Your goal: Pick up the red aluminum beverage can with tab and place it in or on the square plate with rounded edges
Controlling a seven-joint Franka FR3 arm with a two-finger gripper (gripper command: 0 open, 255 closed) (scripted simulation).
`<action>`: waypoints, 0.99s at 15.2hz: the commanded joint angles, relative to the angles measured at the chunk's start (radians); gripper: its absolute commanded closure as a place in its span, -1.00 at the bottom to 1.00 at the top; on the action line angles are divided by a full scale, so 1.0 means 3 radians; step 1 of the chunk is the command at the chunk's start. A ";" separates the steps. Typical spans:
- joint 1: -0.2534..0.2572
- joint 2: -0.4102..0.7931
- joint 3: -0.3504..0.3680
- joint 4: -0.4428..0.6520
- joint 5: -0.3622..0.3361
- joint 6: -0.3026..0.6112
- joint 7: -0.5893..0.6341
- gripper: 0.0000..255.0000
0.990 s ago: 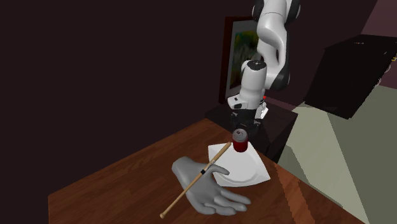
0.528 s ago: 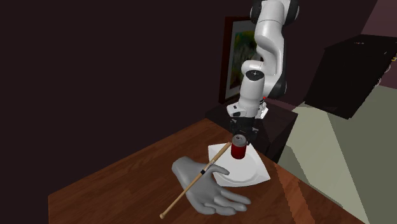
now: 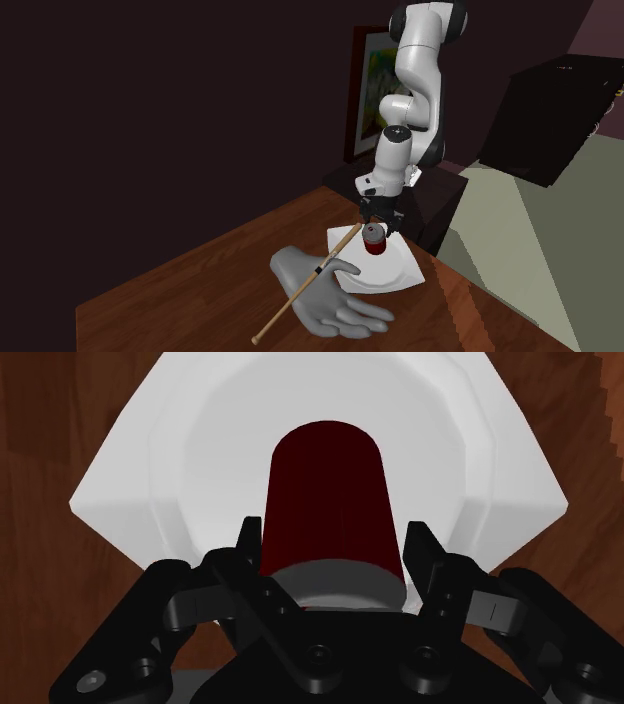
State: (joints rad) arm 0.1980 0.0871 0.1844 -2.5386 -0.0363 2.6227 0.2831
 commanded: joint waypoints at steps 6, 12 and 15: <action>0.0004 0.0069 -0.0006 -0.0008 -0.0029 0.0078 0.0024 1.00; 0.0004 0.0069 -0.0006 -0.0008 -0.0029 0.0078 0.0023 -1.00; -0.0002 -0.0048 0.0007 -0.0003 0.0020 -0.0042 -0.0012 -1.00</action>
State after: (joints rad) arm 0.1986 0.0884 0.1851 -2.5421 -0.0370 2.6285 0.2852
